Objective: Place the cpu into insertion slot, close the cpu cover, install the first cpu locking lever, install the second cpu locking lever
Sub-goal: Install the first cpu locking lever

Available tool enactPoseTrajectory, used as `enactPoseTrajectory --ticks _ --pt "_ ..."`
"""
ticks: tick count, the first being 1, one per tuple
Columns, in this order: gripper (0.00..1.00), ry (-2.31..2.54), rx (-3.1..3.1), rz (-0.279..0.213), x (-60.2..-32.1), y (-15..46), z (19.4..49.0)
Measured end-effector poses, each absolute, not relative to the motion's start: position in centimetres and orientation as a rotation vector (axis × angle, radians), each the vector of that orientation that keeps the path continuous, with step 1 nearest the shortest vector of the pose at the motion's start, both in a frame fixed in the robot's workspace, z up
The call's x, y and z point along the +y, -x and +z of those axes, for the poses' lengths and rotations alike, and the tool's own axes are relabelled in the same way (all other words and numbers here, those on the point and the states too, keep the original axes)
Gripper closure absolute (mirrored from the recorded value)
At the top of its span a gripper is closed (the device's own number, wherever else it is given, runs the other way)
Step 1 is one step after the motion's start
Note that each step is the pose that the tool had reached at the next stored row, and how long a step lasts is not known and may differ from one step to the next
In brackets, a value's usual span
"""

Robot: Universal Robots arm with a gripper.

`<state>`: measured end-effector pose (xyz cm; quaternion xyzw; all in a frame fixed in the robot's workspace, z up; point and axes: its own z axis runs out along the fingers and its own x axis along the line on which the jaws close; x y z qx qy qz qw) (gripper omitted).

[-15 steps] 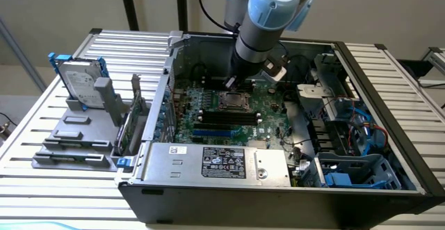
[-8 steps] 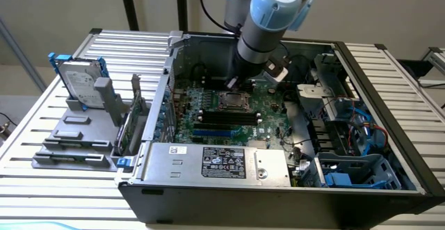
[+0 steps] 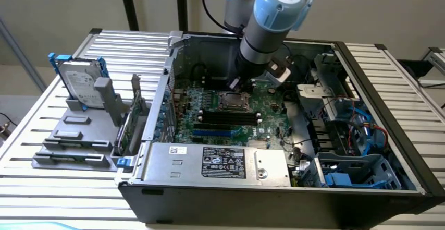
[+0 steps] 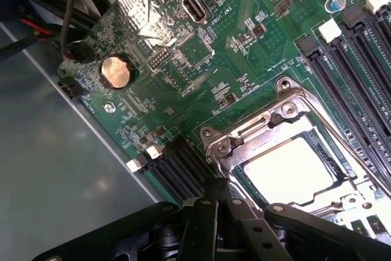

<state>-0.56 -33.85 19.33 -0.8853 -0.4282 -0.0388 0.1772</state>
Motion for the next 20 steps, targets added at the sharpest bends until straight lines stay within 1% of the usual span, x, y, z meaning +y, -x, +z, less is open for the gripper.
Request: enactPoseTrajectory --ticks 20 --pt "0.89 2.451 -1.246 -0.118 -34.47 0.37 19.01"
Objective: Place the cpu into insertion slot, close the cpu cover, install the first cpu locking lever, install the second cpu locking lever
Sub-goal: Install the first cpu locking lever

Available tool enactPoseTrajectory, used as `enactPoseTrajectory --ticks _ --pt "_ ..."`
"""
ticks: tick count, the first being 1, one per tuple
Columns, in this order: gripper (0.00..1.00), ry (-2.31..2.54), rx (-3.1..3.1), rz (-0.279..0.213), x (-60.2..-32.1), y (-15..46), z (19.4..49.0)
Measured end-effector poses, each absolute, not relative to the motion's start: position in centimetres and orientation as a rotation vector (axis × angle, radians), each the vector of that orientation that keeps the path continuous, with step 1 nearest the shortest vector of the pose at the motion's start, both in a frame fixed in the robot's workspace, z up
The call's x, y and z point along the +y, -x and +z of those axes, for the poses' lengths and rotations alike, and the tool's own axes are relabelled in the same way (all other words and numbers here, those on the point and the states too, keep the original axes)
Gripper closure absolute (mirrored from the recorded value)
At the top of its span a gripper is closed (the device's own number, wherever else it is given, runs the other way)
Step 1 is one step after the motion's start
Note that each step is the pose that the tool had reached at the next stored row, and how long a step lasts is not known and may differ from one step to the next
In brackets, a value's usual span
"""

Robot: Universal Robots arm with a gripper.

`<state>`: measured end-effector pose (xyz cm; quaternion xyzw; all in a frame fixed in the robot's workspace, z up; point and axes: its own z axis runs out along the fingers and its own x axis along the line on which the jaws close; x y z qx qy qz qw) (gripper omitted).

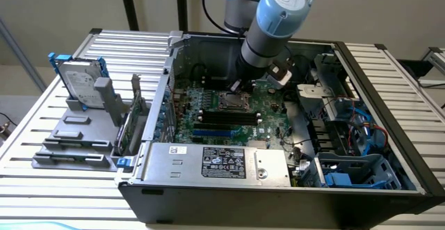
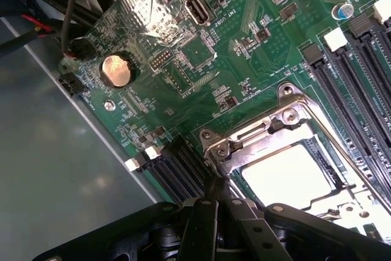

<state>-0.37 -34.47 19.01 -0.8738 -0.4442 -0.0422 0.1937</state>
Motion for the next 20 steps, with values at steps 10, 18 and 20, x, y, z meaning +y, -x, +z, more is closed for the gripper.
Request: enactPoseTrajectory --ticks 10,18,20 --pt "0.89 2.436 -1.254 -0.121 -34.7 0.3 19.7" --pt "0.89 2.433 -1.259 -0.121 -35.1 1.0 20.1" --pt "0.89 2.433 -1.259 -0.121 -35.1 1.0 20.1"
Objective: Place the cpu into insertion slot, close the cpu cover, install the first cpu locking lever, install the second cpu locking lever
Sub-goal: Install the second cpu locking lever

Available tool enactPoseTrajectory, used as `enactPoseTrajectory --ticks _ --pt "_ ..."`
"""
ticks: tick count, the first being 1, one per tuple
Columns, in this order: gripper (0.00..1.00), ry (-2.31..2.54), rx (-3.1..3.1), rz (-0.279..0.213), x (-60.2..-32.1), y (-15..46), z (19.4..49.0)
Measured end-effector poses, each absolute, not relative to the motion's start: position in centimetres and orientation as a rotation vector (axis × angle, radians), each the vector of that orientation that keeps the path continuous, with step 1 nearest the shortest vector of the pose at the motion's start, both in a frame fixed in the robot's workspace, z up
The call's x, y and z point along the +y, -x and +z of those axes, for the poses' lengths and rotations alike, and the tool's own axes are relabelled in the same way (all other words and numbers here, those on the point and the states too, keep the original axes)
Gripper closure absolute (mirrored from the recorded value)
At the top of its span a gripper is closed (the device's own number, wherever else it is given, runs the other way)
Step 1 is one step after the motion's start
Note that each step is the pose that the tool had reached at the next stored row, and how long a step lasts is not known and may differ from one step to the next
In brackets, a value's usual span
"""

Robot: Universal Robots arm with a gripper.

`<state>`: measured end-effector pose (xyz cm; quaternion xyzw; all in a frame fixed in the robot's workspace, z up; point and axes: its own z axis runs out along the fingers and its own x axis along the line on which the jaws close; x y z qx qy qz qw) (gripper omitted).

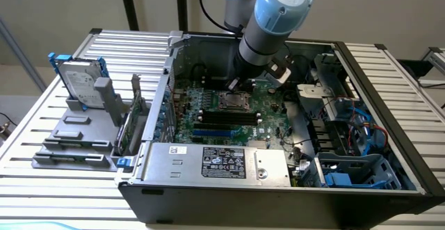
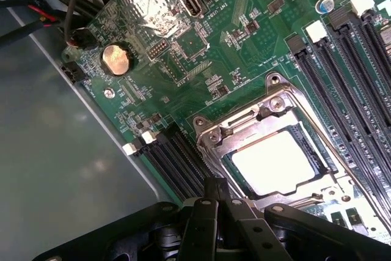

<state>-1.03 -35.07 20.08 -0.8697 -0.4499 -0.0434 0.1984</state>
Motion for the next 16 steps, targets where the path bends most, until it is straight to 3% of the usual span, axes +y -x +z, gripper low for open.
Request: enactPoseTrajectory --ticks 16 --pt "0.89 2.433 -1.258 -0.120 -36.1 1.1 20.3"
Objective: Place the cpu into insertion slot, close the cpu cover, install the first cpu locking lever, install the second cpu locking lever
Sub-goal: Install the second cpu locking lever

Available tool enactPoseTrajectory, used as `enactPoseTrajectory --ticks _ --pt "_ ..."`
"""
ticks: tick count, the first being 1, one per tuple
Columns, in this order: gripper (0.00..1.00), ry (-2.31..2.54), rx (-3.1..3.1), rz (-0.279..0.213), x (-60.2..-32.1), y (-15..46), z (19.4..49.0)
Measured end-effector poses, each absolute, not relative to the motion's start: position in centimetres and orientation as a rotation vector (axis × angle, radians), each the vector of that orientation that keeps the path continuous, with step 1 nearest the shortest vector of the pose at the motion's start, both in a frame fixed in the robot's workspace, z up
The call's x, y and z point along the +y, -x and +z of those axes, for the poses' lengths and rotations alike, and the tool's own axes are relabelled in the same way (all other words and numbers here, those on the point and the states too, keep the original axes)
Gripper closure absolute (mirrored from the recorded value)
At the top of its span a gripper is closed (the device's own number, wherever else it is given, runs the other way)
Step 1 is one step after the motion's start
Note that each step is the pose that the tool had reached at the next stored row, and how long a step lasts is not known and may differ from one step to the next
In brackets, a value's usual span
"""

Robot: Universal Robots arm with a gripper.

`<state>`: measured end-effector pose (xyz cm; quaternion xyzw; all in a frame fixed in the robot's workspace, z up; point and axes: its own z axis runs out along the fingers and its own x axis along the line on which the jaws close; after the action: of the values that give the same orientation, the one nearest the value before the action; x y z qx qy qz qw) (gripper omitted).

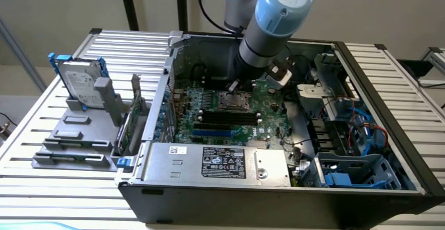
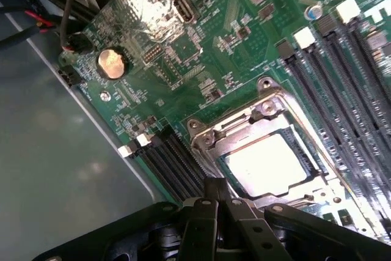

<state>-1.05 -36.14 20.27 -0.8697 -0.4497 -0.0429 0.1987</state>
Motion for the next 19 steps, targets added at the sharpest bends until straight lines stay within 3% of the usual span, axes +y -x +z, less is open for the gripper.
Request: enactPoseTrajectory --ticks 19 --pt "0.89 2.436 -1.259 -0.118 -40.5 2.7 23.0"
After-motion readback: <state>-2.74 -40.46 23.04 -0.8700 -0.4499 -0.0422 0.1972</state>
